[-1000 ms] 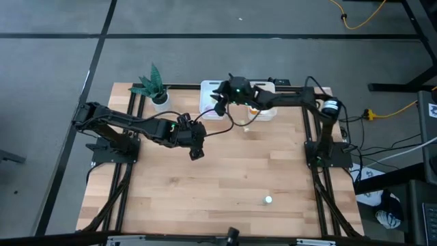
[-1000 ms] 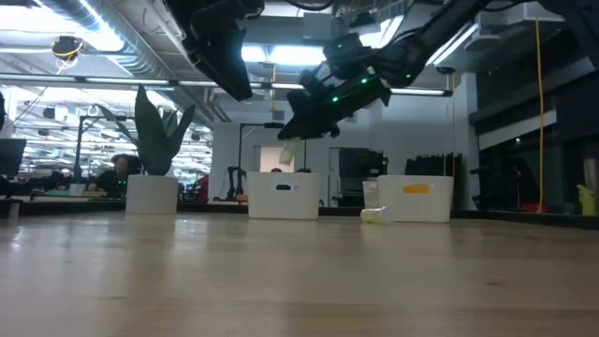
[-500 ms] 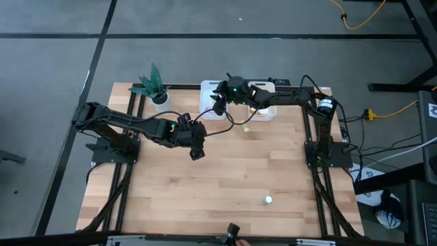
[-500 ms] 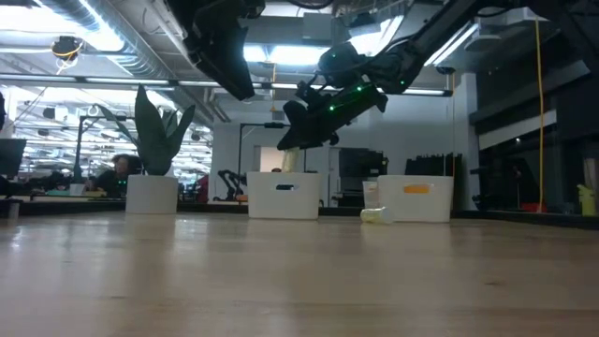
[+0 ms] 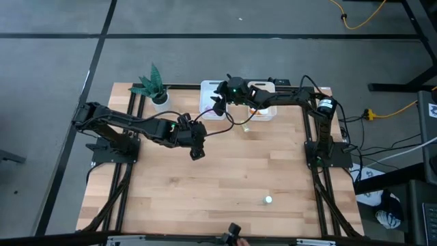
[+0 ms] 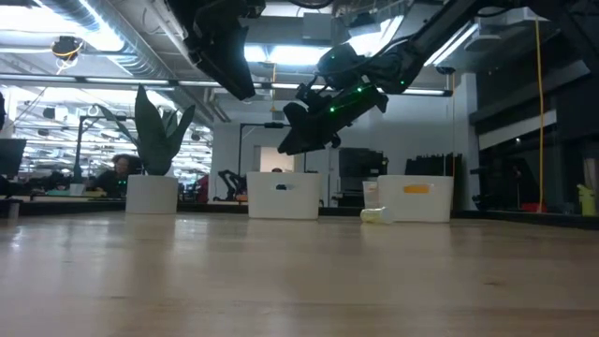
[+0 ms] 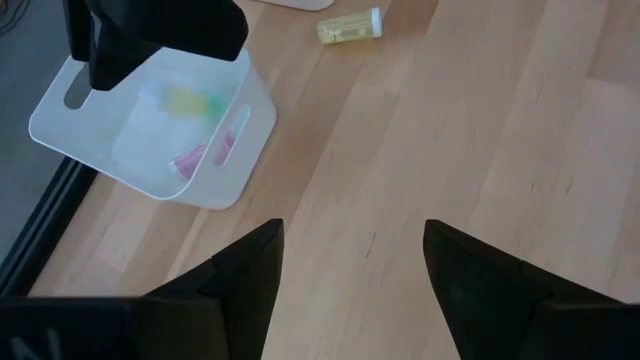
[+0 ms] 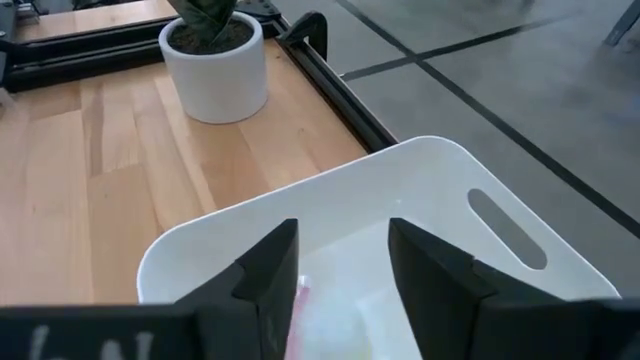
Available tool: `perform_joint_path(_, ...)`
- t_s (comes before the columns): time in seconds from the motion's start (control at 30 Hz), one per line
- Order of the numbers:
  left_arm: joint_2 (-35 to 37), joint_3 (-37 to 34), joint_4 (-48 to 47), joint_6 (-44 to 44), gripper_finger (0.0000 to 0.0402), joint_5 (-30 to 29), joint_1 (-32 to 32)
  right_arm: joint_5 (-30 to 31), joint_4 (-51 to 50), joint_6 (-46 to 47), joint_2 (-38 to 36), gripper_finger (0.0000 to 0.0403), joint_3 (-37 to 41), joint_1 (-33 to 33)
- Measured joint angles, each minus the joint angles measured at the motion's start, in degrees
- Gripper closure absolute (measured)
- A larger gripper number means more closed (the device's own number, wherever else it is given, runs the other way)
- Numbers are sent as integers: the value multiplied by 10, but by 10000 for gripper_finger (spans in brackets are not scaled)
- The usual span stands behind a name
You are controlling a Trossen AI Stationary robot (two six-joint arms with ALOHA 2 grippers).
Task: Pick and place medicine bottles into bin by pill shape (circle, oval)
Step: Put the small yellow tablet bottle into the left white bin, then put the small blue tablet bottle into the left white bin
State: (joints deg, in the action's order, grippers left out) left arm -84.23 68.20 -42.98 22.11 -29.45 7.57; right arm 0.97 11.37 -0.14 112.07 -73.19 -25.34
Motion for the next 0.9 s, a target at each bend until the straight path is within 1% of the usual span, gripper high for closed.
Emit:
perform_joint_path(0.13, 0, 0, 0, 0, 168, 0, 0, 0, 9, 1, -4, 220, 0, 0)
perform_joint_path(0.2, 0, 0, 0, 0, 168, 0, 0, 0, 4, 19, -14, 215, 0, 0)
perform_joint_path(0.27, 0, 0, 1, 0, 168, 0, 0, -1, -15, 43, -35, 213, 0, 0)
perform_joint_path(0.33, 0, 0, 1, 0, 168, 0, 0, -9, -55, 52, -67, 213, 0, 0)
perform_joint_path(0.43, 0, 0, 2, 0, 168, 0, 0, -15, -149, 59, -130, 213, 0, 0)
perform_joint_path(0.6, 0, 0, 3, 3, 168, 0, 0, -60, -346, 56, -244, 212, 0, 31)
perform_joint_path(0.77, 0, 0, 3, 18, 168, -1, 0, -68, -559, 46, -332, 212, 2, 108)
perform_joint_path(0.9, 0, 0, 3, 18, 168, -1, 0, -67, -670, 98, -392, 212, 45, 189)
